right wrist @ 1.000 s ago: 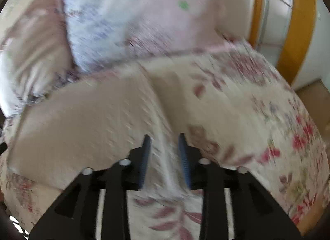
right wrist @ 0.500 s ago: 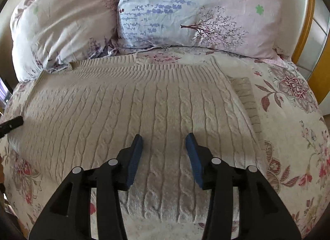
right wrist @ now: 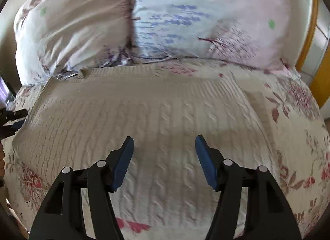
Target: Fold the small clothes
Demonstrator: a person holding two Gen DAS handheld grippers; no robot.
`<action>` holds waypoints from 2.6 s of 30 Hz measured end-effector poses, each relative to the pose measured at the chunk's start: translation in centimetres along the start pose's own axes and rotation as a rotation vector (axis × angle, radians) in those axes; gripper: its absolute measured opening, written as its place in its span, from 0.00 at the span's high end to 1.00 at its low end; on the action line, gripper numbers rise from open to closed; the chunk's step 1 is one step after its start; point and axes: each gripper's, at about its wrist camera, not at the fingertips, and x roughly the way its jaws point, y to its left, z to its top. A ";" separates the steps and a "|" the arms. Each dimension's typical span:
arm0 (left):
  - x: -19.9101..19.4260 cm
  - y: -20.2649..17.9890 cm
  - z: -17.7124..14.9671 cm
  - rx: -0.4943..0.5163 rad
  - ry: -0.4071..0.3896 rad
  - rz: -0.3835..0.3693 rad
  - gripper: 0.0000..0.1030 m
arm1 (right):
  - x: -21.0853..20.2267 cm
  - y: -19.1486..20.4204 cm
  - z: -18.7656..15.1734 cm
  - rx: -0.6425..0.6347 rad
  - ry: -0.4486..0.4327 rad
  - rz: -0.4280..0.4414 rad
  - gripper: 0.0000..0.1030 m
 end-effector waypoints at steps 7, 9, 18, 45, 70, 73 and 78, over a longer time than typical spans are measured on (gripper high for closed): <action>0.6 -0.8 0.0 -0.019 0.007 -0.044 0.38 | 1.1 3.2 0.7 -0.039 -0.009 0.048 0.38; 0.8 -1.0 0.0 -0.019 0.005 -0.042 0.37 | 1.4 4.0 0.7 -0.054 -0.009 0.057 0.38; 1.6 -1.9 0.2 -0.028 -0.005 -0.037 0.37 | 3.0 5.7 -0.1 -0.104 0.018 0.007 0.31; 0.8 -13.7 0.4 0.022 -0.016 -0.417 0.83 | 3.4 5.5 0.4 -0.133 0.031 0.057 0.26; 13.9 -26.4 -7.6 0.086 0.381 -0.582 0.73 | -1.2 -13.9 -1.5 0.448 -0.051 0.459 0.25; 11.5 -26.6 -7.6 0.149 0.348 -0.625 0.49 | -1.0 -14.2 -1.3 0.470 -0.005 0.522 0.25; 5.6 -24.8 -6.2 0.342 0.105 -0.391 0.33 | 0.7 -13.6 -0.9 0.486 0.091 0.573 0.26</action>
